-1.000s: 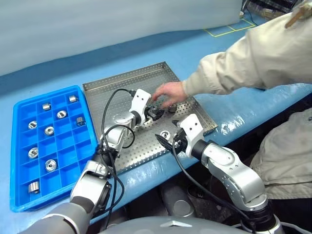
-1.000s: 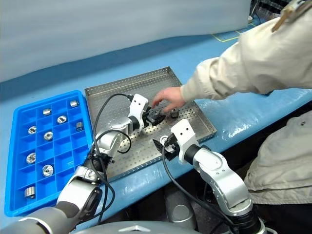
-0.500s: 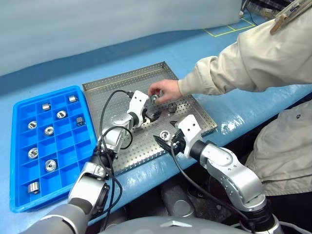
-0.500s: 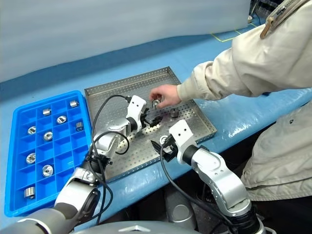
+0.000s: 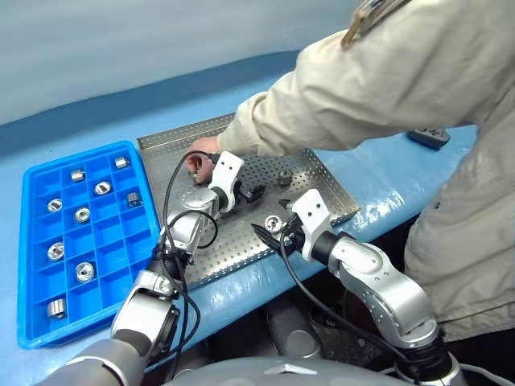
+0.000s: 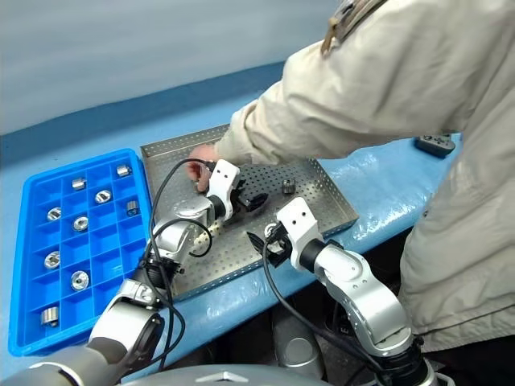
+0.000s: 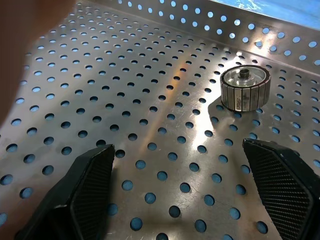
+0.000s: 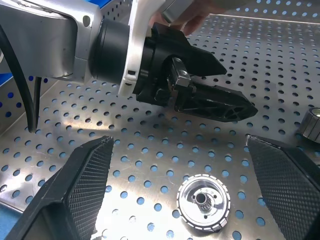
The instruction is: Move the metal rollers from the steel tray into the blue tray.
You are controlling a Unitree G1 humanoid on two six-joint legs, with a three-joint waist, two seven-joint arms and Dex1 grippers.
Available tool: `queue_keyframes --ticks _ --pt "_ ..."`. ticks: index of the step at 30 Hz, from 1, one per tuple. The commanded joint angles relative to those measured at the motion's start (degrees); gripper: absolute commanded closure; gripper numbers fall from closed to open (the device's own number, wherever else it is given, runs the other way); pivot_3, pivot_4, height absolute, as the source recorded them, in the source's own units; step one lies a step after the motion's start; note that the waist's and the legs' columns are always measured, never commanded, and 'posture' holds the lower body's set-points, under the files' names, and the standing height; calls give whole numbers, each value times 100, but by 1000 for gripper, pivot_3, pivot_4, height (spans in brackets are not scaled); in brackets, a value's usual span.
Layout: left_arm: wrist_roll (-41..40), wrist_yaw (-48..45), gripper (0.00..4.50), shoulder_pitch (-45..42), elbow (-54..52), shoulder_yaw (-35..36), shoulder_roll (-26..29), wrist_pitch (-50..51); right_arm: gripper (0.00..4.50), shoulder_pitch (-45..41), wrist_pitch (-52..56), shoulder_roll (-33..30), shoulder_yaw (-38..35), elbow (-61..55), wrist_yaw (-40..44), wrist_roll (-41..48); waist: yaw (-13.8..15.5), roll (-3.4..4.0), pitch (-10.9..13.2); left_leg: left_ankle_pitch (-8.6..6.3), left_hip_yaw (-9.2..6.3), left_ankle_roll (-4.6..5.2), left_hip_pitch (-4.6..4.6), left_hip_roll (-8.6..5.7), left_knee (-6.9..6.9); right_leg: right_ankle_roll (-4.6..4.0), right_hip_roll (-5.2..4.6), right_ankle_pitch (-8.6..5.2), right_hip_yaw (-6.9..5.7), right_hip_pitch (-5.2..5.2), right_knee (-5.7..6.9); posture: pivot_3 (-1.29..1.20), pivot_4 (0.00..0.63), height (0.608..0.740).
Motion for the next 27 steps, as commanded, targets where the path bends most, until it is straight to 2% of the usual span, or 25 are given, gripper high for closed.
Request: queue_keyframes --ticks 1,15,20,27 --pt "49 -48 35 -2 -351 -68 29 -6 0 -84 -117 22 -19 -81 35 5 2 0 0 0 0 0 0 0 0 0 0 0 0 0 0 -305 150 740" --pt "109 63 35 -16 -579 -15 131 -65 0 -81 -126 36 -5 -55 32 1 1 0 0 0 1 0 0 0 0 0 0 0 1 0 1 -303 150 740" --pt "396 1014 35 -38 -605 513 282 -367 0 -82 -126 50 33 -36 43 7 2 0 0 0 2 0 1 0 1 2 0 2 3 -4 1 -288 150 740" --pt "632 1727 35 21 -428 836 323 -548 0 -178 -160 86 126 66 117 3 94 0 0 0 -1 0 10 -4 4 6 -4 5 2 -5 2 -267 150 740"
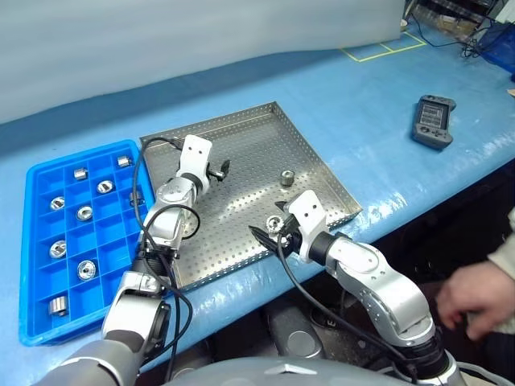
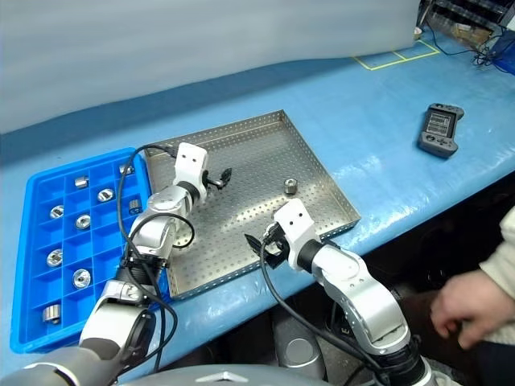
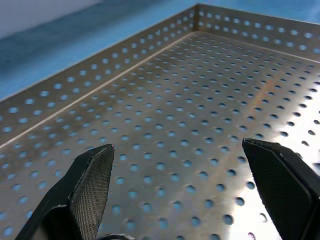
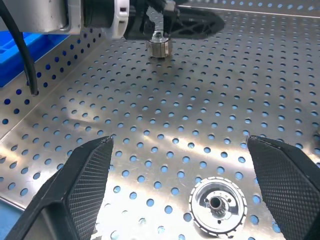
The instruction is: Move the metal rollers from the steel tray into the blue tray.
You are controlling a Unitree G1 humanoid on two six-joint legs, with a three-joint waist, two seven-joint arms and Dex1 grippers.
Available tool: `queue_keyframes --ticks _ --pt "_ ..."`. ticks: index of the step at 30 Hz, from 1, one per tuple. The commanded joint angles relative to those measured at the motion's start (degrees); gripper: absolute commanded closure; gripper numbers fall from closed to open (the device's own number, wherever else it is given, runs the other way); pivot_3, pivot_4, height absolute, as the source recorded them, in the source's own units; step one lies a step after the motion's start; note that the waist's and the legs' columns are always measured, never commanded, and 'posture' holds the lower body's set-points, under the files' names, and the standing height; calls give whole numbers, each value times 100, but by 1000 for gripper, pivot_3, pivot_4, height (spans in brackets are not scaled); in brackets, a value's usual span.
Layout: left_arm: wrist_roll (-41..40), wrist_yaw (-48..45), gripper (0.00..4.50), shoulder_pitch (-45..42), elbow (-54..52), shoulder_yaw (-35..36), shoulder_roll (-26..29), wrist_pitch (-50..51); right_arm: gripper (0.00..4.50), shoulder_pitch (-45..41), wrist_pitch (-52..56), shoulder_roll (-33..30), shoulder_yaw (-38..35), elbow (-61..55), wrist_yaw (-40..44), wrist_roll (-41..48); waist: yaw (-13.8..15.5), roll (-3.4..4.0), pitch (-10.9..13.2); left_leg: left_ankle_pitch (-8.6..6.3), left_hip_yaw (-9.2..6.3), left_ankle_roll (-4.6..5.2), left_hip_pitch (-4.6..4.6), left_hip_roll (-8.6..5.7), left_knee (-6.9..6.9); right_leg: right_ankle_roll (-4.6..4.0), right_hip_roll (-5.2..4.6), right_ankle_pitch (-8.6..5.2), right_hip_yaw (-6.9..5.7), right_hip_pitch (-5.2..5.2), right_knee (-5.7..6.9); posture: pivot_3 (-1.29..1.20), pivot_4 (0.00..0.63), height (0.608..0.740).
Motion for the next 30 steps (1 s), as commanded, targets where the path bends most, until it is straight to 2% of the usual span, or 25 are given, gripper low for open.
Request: queue_keyframes --ticks 1,18,21,27,28,30 --pt "158 271 35 4 -119 75 14 -84 0 -118 -156 51 23 -78 50 4 26 0 0 0 0 0 0 -2 0 1 -2 1 0 -1 -2 -267 150 740" --pt "126 173 35 109 -188 -22 -37 1205 0 -125 -191 63 47 -41 74 -27 119 2 -2 -1 -3 2 0 -5 1 1 -5 2 -2 -2 0 -267 150 740" --pt "112 169 616 93 -226 13 -47 1224 0 -129 -198 58 49 -31 76 -35 118 2 -2 -1 -2 2 2 -5 1 1 -5 2 -1 -2 1 -265 150 740" --pt "34 174 2631 139 -523 86 -86 1203 0 -136 -195 50 51 -30 96 -33 119 2 -2 -1 -2 2 2 -5 1 1 -4 2 -1 -2 2 -259 150 740" --pt "-9 183 2807 176 -684 121 -119 1183 0 -139 -189 44 53 -27 103 -36 123 2 -2 -1 -2 2 1 -5 1 1 -5 3 -1 -3 2 -258 150 740" --pt "-44 192 2789 257 -978 136 -151 1094 0 -147 -178 36 55 -24 119 -38 126 2 -2 -1 -4 2 0 -5 1 0 -6 3 -1 -3 0 -254 150 740"
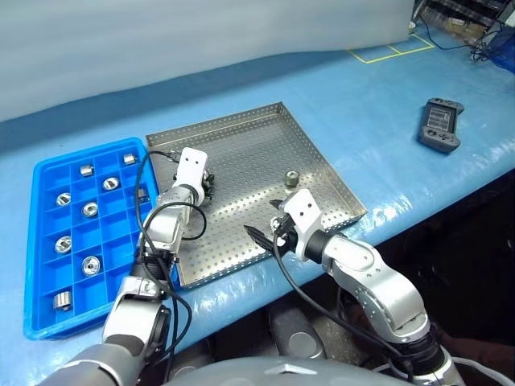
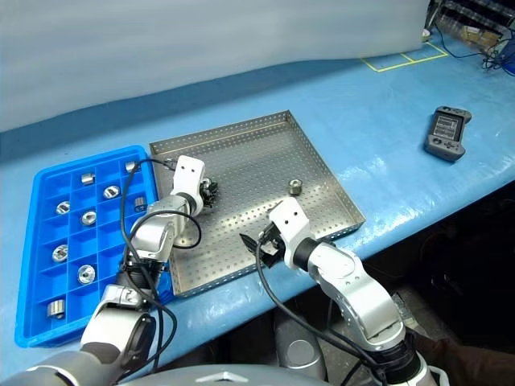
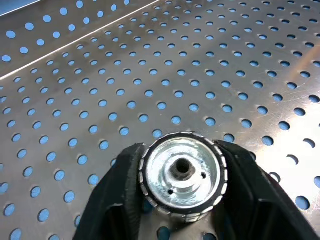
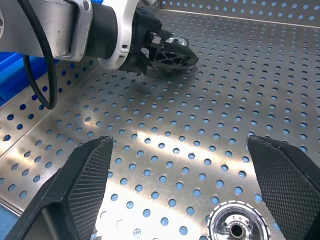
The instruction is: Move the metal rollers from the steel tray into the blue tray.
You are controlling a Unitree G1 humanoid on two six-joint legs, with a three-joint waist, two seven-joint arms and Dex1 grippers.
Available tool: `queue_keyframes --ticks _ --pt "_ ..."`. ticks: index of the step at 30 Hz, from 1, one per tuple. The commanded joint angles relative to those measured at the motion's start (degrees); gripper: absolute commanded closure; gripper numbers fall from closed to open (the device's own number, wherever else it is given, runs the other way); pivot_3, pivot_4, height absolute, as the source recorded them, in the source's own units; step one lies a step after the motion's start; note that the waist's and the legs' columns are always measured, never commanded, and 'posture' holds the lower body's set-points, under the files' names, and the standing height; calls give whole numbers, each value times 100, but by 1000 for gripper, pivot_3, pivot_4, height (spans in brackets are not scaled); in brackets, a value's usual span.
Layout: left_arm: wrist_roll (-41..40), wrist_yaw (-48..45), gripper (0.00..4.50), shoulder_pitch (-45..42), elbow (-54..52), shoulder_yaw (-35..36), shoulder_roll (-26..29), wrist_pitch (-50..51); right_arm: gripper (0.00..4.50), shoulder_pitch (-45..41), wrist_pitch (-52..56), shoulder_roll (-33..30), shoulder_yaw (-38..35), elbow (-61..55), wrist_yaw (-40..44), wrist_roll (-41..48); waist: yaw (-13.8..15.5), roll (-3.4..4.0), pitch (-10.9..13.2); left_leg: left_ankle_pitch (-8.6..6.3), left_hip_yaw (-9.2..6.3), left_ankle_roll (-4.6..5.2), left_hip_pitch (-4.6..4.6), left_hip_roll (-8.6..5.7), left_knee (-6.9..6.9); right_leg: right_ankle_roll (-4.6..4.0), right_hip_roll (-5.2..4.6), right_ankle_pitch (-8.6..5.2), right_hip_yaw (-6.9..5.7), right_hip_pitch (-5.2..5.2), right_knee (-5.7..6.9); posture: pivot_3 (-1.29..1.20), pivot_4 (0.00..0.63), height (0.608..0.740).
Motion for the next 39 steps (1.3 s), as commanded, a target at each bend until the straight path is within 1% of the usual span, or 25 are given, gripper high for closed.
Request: queue_keyframes --ticks 1,5,8,10,14,16,19,23,29,33,39 --pt "-121 8 2789 72 -786 94 -59 -228 0 -52 -79 -15 -40 -84 48 17 2 0 0 0 0 0 0 0 0 0 0 0 0 0 -1 -252 150 740" --pt "-197 -81 2789 356 -1596 103 -27 -660 0 -80 -64 -13 -8 -63 79 14 26 0 0 0 0 0 0 0 0 -5 -2 3 0 -1 0 -242 150 740" --pt "-174 28 2789 673 -2244 254 67 -772 0 -98 -46 -15 25 -58 108 16 52 0 0 0 1 0 0 0 0 -4 -1 3 1 0 1 -223 150 740" --pt "-85 235 2789 984 -2751 504 148 -802 0 -145 -38 -19 73 -20 159 25 57 2 -1 0 3 0 1 2 -1 -1 1 1 2 0 2 -206 150 740" --pt "25 589 2789 1518 -3518 907 201 -608 0 -239 -79 -25 141 41 281 51 147 2 -1 0 3 0 5 2 1 -1 1 0 2 0 4 -171 150 740" --pt "-4 774 2789 1860 -3937 1187 140 -402 0 -310 -134 -17 188 85 368 69 182 2 -1 0 1 0 4 3 3 -1 1 1 -1 0 3 -157 150 740" --pt "38 904 2789 2242 -4277 1350 101 -141 0 -390 -174 -9 244 147 461 67 317 1 -1 0 -1 0 4 2 3 -1 0 0 -4 1 0 -139 150 740" --pt "47 1094 2789 2657 -4497 1485 -60 215 0 -477 -216 17 300 235 569 67 515 -2 -2 0 -2 0 5 1 4 -1 0 0 -6 2 0 -116 150 740" --pt "207 1329 2789 3018 -4503 1442 -189 663 0 -540 -259 46 328 321 642 40 695 -2 -2 0 -5 0 4 1 6 -5 0 1 -11 3 1 -108 150 740" --pt "141 1215 2789 3192 -4296 1296 -208 682 0 -542 -276 47 322 332 648 28 748 -2 -3 0 -5 0 4 2 6 -8 0 0 -12 2 1 -119 150 740" --pt "34 1093 2789 3123 -4153 1269 -180 668 0 -481 -259 62 295 294 597 4 753 -2 -3 1 -4 -2 5 3 6 -11 0 0 -14 3 1 -138 150 740"
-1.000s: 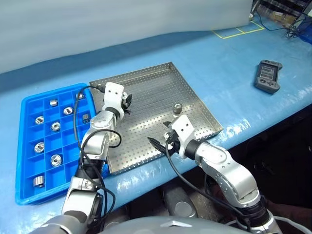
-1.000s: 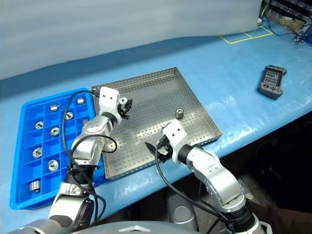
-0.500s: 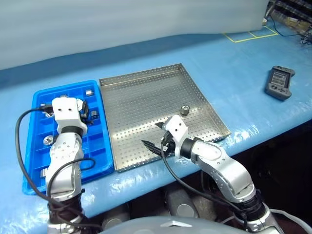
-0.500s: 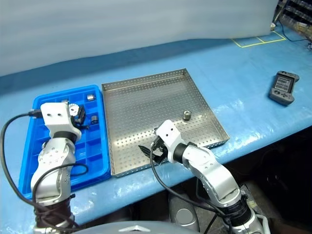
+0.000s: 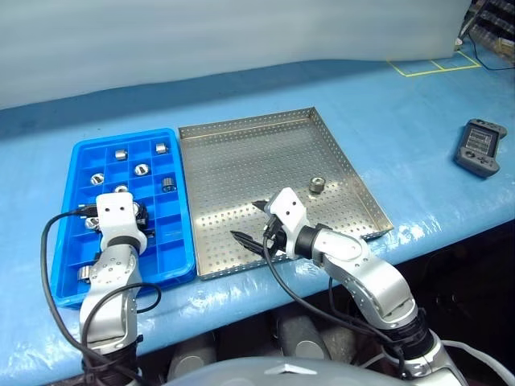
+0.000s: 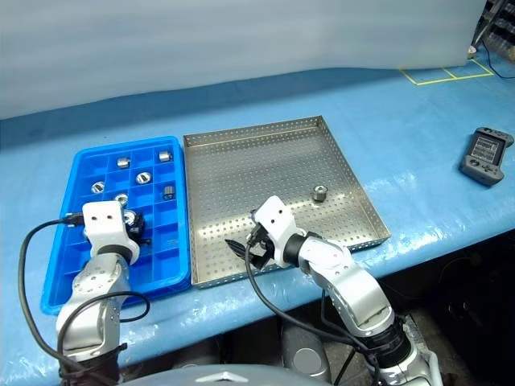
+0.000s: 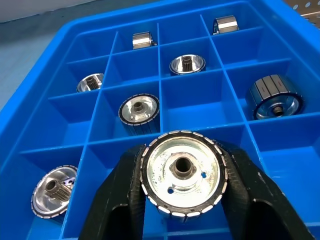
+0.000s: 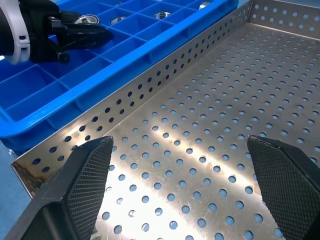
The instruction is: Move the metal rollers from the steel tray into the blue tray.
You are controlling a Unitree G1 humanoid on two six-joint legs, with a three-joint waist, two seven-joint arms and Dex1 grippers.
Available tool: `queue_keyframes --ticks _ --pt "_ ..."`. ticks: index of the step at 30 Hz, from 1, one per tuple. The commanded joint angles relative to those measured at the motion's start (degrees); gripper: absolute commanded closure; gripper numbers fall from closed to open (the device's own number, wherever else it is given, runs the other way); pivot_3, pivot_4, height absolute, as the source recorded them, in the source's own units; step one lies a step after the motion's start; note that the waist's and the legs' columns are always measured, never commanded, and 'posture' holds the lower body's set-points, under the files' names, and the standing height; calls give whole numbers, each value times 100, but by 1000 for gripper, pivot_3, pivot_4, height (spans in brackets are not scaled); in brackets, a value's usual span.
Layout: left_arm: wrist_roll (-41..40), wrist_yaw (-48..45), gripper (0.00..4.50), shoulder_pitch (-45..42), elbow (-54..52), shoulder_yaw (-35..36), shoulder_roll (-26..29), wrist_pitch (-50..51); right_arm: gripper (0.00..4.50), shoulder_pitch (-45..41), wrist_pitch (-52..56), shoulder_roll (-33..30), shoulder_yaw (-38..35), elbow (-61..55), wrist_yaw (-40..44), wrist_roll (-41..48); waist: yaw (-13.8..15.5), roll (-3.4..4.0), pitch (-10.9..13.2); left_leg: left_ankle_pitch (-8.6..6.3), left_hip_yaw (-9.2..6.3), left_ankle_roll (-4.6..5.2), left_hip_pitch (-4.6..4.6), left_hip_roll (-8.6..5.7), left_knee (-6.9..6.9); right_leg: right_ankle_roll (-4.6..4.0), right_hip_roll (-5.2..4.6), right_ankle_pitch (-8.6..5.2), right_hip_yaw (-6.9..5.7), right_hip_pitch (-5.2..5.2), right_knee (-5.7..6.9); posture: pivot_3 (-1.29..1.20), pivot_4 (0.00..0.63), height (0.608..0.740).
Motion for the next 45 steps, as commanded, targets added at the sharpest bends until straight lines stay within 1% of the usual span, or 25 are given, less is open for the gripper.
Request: queue_keyframes --ticks 1,2,4,5,9,10,11,15,21,28,36,41,45 --pt "-28 -73 2789 -112 -6 -36 52 -48 0 12 -94 25 -26 -152 -29 8 -3 0 0 0 0 0 0 0 0 0 0 0 0 0 0 -138 150 740" --pt "-22 -90 2789 -124 17 -45 65 -56 0 21 -92 22 -27 -161 -38 6 -7 0 0 0 0 0 0 0 0 0 0 0 0 0 0 -140 150 740" --pt "-44 -119 2059 -164 51 -63 54 -86 0 48 -88 21 -40 -183 -63 9 -10 0 0 0 0 0 0 0 0 -1 0 0 0 0 0 -145 150 740" --pt "-38 -133 1806 -184 65 -85 61 -106 0 60 -87 21 -47 -190 -77 6 -11 0 0 0 0 0 0 0 0 -1 0 0 0 0 0 -150 150 740" --pt "-89 -204 557 -325 90 -164 11 -295 0 114 -36 54 -153 -199 -255 -46 2 0 -1 0 -1 0 0 0 1 -1 -1 0 -1 3 0 -157 150 740" --pt "-114 -266 176 -347 89 -207 20 -357 0 124 -4 75 -202 -180 -357 -85 0 -1 -1 0 -1 0 0 0 2 -1 -1 0 -1 3 0 -157 150 740" --pt "-137 -334 81 -357 90 -250 37 -420 0 133 25 97 -247 -160 -459 -125 -4 -1 -1 0 0 0 0 0 3 -1 -1 0 -1 4 0 -160 150 740" --pt "-355 -775 81 -361 23 -486 100 -860 0 115 71 302 -573 42 -1109 -434 -44 0 -2 0 3 0 -1 0 3 -2 -1 1 1 1 -1 -171 150 740" --pt "-670 -1575 81 -316 -152 -1071 344 -1374 0 -133 60 852 -1218 415 -2024 -767 -107 5 -4 0 9 0 -1 1 3 -3 0 3 5 -1 1 -179 150 740" --pt "-929 -2082 81 -224 -123 -1435 430 -1836 0 -501 65 1162 -1568 989 -2486 -998 -206 9 -6 0 9 0 -2 4 0 -4 2 3 6 -1 -1 -175 150 740" --pt "-1536 -2949 81 80 -401 -1847 833 -1659 0 -792 -49 1509 -1776 1814 -2857 -1130 -323 22 -7 -1 10 1 -3 5 -1 -4 3 2 8 -2 0 -164 150 740" --pt "-1796 -3136 81 188 -487 -2047 949 -1627 0 -1072 -299 1692 -1974 2492 -3085 -1186 -331 25 -8 -1 12 1 -2 6 -1 -4 4 1 10 -2 -1 -156 150 740" --pt "-1803 -3129 81 189 -508 -2106 1069 -1584 0 -1271 -493 1785 -2055 2958 -3130 -1182 -336 28 -8 -1 11 2 -1 7 -2 -6 7 0 9 -2 -1 -147 150 740"
